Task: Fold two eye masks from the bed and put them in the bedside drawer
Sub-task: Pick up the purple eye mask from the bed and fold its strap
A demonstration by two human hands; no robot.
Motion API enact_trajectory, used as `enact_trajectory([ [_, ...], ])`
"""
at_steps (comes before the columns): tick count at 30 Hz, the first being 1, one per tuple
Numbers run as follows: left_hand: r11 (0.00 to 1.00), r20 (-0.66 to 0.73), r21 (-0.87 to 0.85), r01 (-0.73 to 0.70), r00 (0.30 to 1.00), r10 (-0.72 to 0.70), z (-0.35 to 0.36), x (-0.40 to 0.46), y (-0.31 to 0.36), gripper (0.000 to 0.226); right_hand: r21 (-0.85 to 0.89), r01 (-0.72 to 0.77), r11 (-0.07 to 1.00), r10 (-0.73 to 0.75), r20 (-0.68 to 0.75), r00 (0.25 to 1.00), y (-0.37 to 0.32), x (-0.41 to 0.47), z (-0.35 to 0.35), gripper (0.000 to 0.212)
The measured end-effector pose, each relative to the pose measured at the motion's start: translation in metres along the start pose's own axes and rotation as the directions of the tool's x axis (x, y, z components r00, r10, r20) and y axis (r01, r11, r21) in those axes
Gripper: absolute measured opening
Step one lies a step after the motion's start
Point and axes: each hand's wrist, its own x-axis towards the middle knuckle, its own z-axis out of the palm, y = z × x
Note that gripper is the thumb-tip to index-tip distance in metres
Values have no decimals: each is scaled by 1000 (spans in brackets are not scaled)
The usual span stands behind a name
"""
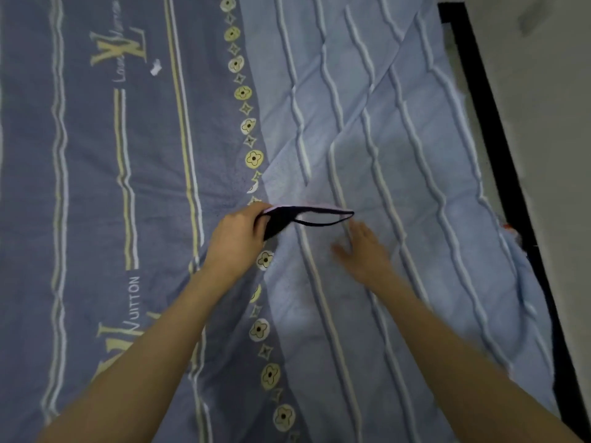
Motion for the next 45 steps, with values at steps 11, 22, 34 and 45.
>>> enact_trajectory([
  [11,955,127,-289,66,991,-30,-107,-66,87,20,608,184,772,-97,-173,980,-78,-129,-116,49],
  [22,698,49,-671,249,955,-294,-172,-101,132,25,740,277,612,-33,-326,945,-116,-185,-180,12],
  [34,323,269,-875,362,916,-297,-220,-116,147,8,733,369,572,-137,-358,924,-152,-226,-204,19],
  [45,-6,394,-908,418,850,-351,-225,-119,176,21,70,705,706,-588,-497,638,-171,-238,-193,34],
])
